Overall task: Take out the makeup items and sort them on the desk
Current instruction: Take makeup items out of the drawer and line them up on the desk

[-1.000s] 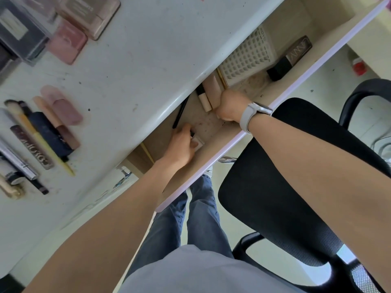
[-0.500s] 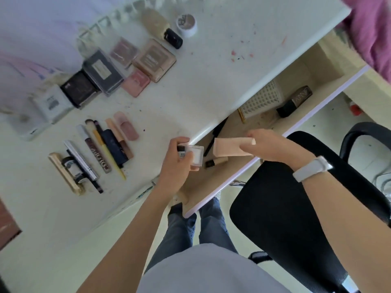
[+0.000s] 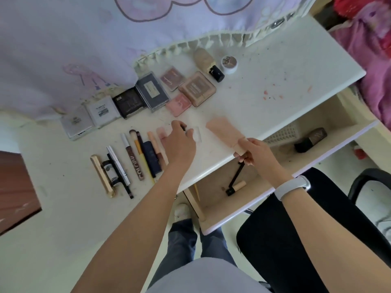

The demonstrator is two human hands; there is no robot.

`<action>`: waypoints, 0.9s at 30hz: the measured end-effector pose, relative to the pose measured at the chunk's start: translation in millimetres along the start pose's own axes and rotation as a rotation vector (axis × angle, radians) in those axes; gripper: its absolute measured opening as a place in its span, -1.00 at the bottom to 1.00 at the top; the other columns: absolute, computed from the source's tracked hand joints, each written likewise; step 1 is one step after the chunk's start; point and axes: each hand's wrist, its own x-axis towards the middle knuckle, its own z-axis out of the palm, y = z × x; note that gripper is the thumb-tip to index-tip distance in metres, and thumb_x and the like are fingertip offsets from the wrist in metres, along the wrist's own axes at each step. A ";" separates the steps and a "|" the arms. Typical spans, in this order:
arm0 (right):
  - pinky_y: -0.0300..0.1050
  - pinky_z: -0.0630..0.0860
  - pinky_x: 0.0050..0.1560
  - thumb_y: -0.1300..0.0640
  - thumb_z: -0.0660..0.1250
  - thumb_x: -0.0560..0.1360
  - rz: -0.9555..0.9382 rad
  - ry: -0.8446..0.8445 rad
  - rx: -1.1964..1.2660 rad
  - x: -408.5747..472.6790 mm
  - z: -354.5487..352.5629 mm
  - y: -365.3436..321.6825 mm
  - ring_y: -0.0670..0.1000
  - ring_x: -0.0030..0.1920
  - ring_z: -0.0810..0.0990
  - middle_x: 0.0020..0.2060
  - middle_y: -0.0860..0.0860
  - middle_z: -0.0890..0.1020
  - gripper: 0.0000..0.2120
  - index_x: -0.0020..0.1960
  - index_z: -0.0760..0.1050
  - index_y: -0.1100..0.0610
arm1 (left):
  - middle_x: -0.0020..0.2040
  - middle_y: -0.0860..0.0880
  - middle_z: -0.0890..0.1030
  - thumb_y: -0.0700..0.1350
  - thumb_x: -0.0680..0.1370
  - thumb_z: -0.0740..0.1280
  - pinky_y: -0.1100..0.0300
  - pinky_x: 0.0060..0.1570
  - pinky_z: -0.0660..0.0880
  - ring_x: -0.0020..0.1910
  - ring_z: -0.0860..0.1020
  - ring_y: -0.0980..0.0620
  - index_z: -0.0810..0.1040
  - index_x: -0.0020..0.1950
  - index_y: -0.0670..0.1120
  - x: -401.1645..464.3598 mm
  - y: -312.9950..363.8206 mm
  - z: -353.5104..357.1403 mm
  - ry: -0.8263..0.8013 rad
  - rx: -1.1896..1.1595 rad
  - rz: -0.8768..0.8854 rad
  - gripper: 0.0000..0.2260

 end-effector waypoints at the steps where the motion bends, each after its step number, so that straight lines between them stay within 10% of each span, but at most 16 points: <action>1: -0.33 0.30 -0.53 0.12 0.19 0.58 -0.001 0.012 -0.003 4.2 3.8 -1.9 -0.12 -0.52 0.45 -0.47 -0.04 0.62 -0.82 -0.08 0.49 0.18 | -0.03 -0.11 0.54 -0.12 0.60 0.16 -0.12 0.11 0.45 0.02 0.56 -0.16 0.32 0.08 -0.09 4.9 2.0 1.3 -0.006 0.010 0.006 -0.91; 6: -0.33 0.30 -0.51 0.10 0.19 0.57 -0.007 0.037 -0.042 18.2 10.1 -10.7 -0.15 -0.53 0.45 -0.47 -0.07 0.62 -0.83 -0.09 0.50 0.15 | 0.06 -0.14 0.55 -0.12 0.61 0.18 0.20 -0.25 0.56 -0.15 0.62 -0.08 0.30 0.15 -0.14 26.7 8.3 7.6 -0.019 -0.121 -0.044 -0.84; 11: -0.30 0.31 -0.45 0.10 0.18 0.57 -0.023 0.061 -0.059 24.5 8.2 -15.0 -0.15 -0.52 0.46 -0.43 -0.07 0.62 -0.84 -0.11 0.50 0.11 | 0.21 -0.20 0.37 -0.12 0.62 0.14 -0.10 -0.01 0.54 -0.04 0.58 -0.23 0.28 0.29 -0.21 30.6 17.9 15.5 0.014 -0.149 -0.030 -0.72; 15: -0.34 0.31 -0.50 0.11 0.19 0.57 -0.029 0.076 -0.061 26.1 6.6 -12.6 -0.16 -0.52 0.46 -0.42 -0.06 0.62 -0.83 -0.12 0.51 0.11 | 0.29 -0.14 0.32 -0.16 0.62 0.12 0.38 -0.22 0.29 -0.18 0.45 0.03 0.33 0.27 -0.15 14.3 8.2 15.1 0.136 0.059 0.044 -0.77; 27: -0.20 0.29 -0.37 0.07 0.22 0.55 -0.075 0.143 -0.097 35.2 1.8 -12.0 -0.04 -0.44 0.41 -0.38 0.03 0.57 -0.89 -0.11 0.48 0.04 | 0.20 -0.15 0.42 -0.31 0.51 0.24 0.12 0.16 0.18 -0.06 0.48 -0.06 0.36 0.31 -0.11 4.3 -7.5 8.7 0.237 0.499 0.198 -0.62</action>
